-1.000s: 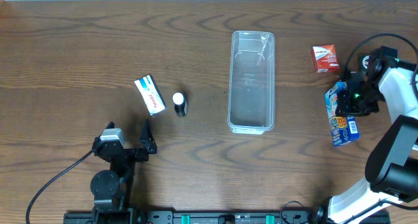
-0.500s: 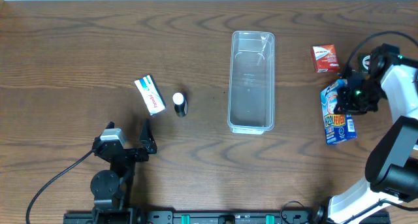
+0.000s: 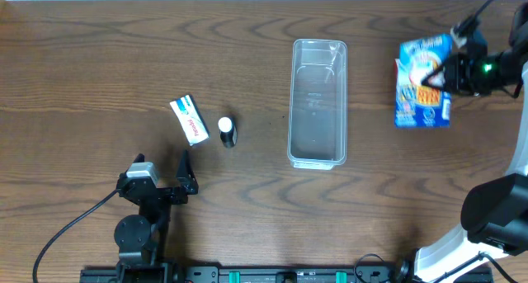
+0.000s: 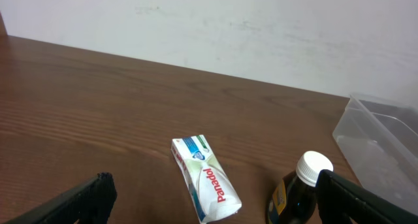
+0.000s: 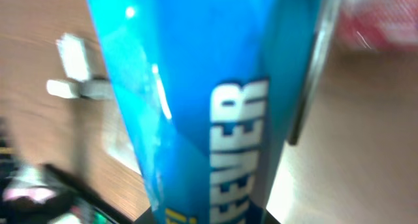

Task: Pack container
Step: 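Carry the blue box over the container and release it inside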

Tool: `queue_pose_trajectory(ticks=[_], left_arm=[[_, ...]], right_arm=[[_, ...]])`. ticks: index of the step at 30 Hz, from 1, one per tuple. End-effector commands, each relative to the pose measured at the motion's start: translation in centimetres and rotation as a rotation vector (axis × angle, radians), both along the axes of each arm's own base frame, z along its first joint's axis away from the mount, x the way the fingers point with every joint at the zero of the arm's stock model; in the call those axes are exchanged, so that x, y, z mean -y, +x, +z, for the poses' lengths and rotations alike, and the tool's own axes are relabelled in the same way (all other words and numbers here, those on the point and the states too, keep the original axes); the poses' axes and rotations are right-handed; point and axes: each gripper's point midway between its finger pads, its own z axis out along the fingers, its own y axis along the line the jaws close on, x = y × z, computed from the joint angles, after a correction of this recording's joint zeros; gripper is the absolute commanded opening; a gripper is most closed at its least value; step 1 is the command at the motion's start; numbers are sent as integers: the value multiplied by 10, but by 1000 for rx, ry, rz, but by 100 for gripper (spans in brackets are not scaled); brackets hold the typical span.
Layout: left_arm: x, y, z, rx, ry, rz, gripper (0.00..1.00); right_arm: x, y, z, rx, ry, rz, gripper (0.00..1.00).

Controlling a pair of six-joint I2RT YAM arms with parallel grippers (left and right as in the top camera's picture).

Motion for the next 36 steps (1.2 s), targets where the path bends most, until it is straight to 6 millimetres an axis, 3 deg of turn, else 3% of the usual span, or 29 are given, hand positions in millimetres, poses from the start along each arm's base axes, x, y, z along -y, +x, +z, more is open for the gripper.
queue_pose_trajectory(ticks=[1,10,14,20,30,36], left_arm=[[0,0,-16,-39,8,-2,98],[0,0,-16,-39,8,-2,98],[0,0,-16,-39,8,-2,98],[0,0,-16,-39,8,-2,98],[0,0,-16,-39,8,-2,98],[0,0,-16,-39,8,-2,98]], right_arm=[[-53,11,49,137,301,88,17],[-122,40,40,122,337,113,17],[-141,57,16,70,244,8,17],[-163,63,-21,4,132,-103,17],[-178,49,-87,-78,50,-149,18],[-179,41,-109,-103,61,-142,18]])
